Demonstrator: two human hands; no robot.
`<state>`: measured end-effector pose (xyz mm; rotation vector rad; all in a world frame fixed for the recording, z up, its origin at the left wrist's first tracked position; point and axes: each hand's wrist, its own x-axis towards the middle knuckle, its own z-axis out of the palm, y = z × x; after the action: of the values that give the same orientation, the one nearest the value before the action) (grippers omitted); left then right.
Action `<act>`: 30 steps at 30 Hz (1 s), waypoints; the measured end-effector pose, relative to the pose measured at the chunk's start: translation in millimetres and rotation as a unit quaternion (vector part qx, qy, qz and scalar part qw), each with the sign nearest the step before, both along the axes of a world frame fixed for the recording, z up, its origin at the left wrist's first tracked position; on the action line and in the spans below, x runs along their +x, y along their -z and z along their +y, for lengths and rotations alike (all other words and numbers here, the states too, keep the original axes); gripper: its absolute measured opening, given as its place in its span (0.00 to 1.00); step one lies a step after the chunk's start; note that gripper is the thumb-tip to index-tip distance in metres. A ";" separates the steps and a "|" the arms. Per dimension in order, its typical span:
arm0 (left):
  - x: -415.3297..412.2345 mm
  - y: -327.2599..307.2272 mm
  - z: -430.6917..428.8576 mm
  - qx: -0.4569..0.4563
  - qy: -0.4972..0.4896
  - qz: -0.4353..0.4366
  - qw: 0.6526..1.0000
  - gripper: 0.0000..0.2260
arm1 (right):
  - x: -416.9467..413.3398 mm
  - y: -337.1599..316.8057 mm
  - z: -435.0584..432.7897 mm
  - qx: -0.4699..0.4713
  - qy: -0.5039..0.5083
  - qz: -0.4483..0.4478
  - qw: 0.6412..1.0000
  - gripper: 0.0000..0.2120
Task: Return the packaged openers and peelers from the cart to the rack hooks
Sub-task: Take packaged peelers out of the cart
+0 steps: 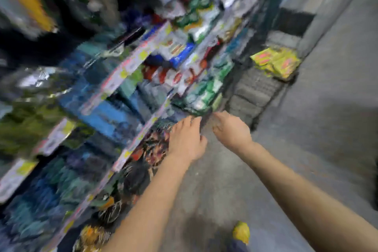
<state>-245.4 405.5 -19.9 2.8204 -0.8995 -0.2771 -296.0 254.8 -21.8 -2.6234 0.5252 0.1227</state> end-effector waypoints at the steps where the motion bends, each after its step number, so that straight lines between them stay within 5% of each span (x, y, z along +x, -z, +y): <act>1: 0.9 -14.8 -27.4 0.008 0.023 0.002 1.000 0.26 | -9.3 -17.2 -24.5 -0.004 0.015 0.002 1.000 0.17; 13: 35.1 -104.3 -232.8 -0.011 0.157 -0.002 0.987 0.27 | -39.7 -98.7 -220.2 0.020 0.185 -0.027 0.982 0.25; 30: 230.4 -73.4 -412.6 -0.016 0.197 0.066 0.978 0.24 | 119.0 -60.6 -386.2 0.048 0.293 0.064 0.953 0.23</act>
<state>-15.0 -7.1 53.6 2.5361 -1.4114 -0.4871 -177.0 -131.4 38.8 -2.2651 1.2802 0.1212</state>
